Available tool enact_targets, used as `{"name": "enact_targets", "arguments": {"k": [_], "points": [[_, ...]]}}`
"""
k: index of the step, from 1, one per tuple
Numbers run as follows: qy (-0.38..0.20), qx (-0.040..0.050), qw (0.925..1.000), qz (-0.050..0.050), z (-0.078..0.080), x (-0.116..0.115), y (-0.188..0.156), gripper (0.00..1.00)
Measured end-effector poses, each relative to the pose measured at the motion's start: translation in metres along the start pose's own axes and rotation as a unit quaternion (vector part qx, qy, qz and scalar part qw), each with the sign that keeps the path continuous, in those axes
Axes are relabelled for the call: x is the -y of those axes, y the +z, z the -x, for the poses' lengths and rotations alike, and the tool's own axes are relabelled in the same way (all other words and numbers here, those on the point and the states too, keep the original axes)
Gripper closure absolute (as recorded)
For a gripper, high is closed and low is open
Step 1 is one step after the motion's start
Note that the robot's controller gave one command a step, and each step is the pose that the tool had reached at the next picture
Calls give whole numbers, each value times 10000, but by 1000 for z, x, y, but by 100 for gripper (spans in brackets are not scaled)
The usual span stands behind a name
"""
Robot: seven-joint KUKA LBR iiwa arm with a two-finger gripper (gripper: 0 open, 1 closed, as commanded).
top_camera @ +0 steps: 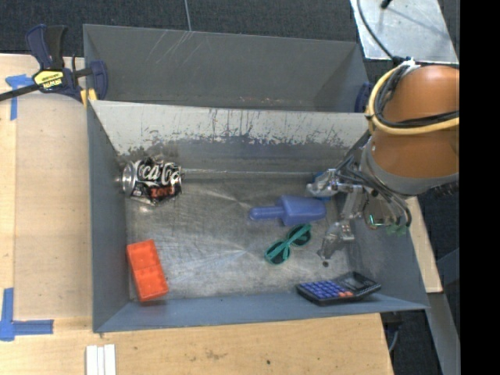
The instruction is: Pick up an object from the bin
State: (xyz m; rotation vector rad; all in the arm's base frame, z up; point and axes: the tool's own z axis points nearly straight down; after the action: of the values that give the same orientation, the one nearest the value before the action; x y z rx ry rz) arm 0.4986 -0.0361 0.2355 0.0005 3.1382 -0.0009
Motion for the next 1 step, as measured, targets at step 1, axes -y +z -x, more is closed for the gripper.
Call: {"name": "enact_targets", "arguments": {"k": [1], "points": [[334, 30, 9994, 2, 3, 11, 37, 0]]}}
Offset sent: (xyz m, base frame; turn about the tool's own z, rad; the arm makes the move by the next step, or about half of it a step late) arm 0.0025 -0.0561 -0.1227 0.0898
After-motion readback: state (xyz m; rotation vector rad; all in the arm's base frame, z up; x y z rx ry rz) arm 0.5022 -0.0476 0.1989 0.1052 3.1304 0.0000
